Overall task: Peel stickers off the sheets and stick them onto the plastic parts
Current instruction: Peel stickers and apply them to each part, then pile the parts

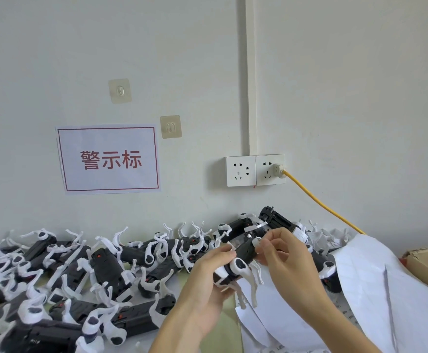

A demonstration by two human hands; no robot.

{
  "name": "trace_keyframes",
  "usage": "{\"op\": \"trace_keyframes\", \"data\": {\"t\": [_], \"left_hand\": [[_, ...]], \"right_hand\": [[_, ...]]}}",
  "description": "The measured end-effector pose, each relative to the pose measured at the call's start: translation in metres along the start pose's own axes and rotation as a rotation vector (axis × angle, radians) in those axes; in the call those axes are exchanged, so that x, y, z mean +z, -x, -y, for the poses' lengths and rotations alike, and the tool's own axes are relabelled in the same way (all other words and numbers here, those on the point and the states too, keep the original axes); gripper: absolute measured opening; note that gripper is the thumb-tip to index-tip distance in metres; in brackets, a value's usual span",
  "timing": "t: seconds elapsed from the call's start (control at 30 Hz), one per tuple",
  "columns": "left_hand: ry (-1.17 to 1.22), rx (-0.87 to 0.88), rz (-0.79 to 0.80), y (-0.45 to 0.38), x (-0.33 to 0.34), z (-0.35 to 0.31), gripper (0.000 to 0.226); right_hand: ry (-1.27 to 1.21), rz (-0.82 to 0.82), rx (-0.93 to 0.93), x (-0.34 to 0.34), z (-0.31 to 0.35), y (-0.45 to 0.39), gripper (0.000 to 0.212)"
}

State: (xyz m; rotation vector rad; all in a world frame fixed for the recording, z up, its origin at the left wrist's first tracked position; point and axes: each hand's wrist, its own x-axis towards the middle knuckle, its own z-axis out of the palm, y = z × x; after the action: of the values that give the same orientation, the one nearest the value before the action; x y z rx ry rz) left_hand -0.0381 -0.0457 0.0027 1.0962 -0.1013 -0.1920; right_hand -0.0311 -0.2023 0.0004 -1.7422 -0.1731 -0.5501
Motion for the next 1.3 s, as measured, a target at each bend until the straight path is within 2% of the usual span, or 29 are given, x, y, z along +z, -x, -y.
{"op": "trace_keyframes", "data": {"t": [0.1, 0.17, 0.3, 0.43, 0.6, 0.87, 1.0, 1.3], "left_hand": [[-0.086, 0.022, -0.109, -0.010, 0.006, 0.009, 0.056], [-0.128, 0.094, -0.175, -0.015, 0.002, 0.012, 0.041], [-0.171, 0.112, -0.106, -0.012, 0.010, 0.022, 0.031], [-0.145, 0.135, -0.172, -0.010, 0.016, 0.018, 0.033], [-0.265, 0.220, -0.138, -0.006, 0.019, 0.020, 0.036], [-0.320, 0.304, -0.130, -0.011, 0.017, 0.025, 0.039], [-0.322, 0.334, -0.128, -0.012, 0.017, 0.026, 0.043], [-0.328, 0.366, -0.117, -0.013, 0.017, 0.027, 0.041]], "right_hand": [[0.043, 0.002, -0.036, -0.001, -0.001, 0.001, 0.017], [0.069, 0.002, -0.071, 0.000, 0.000, 0.001, 0.018], [0.088, 0.012, -0.116, -0.002, 0.004, 0.000, 0.019], [0.092, 0.078, -0.102, -0.012, 0.005, -0.005, 0.017], [0.273, 0.188, -0.115, -0.020, 0.006, -0.006, 0.023], [0.527, 0.191, -0.195, -0.023, 0.008, -0.007, 0.030], [0.659, 0.193, -0.256, -0.023, 0.014, -0.003, 0.027], [0.737, 0.214, -0.305, -0.024, 0.020, -0.002, 0.017]]}}
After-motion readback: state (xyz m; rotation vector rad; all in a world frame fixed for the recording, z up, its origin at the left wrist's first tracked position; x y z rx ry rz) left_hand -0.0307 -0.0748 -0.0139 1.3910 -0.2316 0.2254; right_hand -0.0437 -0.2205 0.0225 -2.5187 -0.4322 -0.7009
